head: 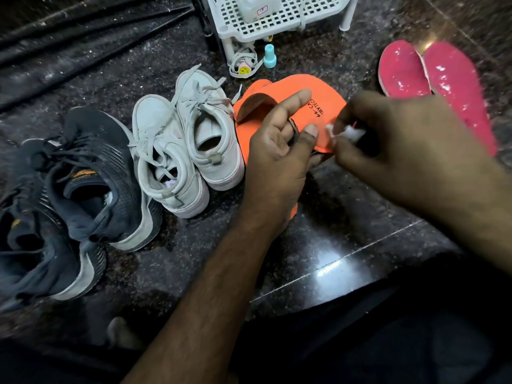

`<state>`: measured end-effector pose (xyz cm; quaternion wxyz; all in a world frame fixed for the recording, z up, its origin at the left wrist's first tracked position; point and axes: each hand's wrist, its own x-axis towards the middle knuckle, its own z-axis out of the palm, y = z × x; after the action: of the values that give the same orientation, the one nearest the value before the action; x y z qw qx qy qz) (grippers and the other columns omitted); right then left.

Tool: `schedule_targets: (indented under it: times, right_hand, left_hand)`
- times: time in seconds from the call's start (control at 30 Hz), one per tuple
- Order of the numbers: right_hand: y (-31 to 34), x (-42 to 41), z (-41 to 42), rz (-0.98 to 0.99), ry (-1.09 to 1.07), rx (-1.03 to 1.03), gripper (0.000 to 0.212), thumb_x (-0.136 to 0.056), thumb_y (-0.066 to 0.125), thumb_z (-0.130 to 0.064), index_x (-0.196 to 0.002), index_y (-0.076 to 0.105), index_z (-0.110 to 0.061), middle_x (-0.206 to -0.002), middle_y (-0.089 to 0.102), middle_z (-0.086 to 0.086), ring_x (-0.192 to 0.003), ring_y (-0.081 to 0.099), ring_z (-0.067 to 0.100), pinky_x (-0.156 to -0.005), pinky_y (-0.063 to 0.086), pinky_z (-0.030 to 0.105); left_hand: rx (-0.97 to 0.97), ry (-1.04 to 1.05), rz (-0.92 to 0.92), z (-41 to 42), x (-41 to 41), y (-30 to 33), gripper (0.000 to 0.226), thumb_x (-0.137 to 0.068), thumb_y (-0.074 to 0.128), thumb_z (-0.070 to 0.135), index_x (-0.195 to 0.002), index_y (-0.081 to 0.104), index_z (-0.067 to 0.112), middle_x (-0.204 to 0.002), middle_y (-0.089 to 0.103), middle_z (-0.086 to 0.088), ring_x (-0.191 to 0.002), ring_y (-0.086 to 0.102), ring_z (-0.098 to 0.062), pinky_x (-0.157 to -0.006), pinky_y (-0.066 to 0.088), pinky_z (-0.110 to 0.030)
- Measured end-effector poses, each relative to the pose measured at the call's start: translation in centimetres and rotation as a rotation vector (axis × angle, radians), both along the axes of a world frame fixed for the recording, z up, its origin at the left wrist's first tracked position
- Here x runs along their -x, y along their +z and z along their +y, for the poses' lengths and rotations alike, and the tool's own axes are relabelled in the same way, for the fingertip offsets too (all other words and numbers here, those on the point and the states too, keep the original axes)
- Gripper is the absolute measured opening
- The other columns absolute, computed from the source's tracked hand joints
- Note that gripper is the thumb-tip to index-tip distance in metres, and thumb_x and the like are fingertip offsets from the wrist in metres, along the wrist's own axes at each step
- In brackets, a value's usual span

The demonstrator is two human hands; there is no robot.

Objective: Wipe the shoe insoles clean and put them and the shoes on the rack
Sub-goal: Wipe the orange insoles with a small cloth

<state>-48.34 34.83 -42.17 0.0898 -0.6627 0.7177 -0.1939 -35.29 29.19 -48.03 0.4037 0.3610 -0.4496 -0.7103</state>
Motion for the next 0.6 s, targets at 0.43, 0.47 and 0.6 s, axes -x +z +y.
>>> schedule_targets:
  times: [0.43, 0.47, 0.6]
  right_hand:
    - [-0.3, 1.2, -0.3, 0.027, -0.052, 0.050, 0.021, -0.085, 0.060, -0.034, -0.099, 0.063, -0.018, -0.070, 0.059, 0.000, -0.075, 0.065, 0.032, -0.064, 0.048, 0.036]
    - [-0.4, 0.9, -0.2, 0.021, -0.016, 0.043, 0.021, -0.085, 0.059, -0.034, -0.100, 0.063, -0.018, -0.071, 0.062, 0.001, -0.075, 0.065, 0.032, -0.065, 0.051, 0.038]
    - [-0.3, 2.4, -0.4, 0.032, -0.102, 0.072, 0.022, -0.086, 0.062, -0.036, -0.101, 0.062, -0.019, -0.073, 0.063, 0.001, -0.077, 0.066, 0.033, -0.067, 0.053, 0.041]
  left_hand:
    - [-0.009, 0.038, -0.026, -0.1, 0.2, 0.0, 0.039, -0.100, 0.049, -0.006, -0.138, 0.055, 0.005, -0.089, 0.071, -0.002, -0.073, 0.067, -0.006, -0.061, 0.056, -0.021]
    - [-0.008, 0.042, -0.031, -0.2, 0.1, -0.1, 0.039, -0.100, 0.049, -0.007, -0.136, 0.056, 0.005, -0.086, 0.069, -0.004, -0.070, 0.064, -0.006, -0.060, 0.054, -0.020]
    - [0.049, 0.029, -0.063, -0.1, 0.1, -0.4, 0.038, -0.096, 0.055, -0.008, -0.131, 0.059, 0.005, -0.087, 0.066, -0.008, -0.072, 0.061, -0.016, -0.064, 0.059, -0.028]
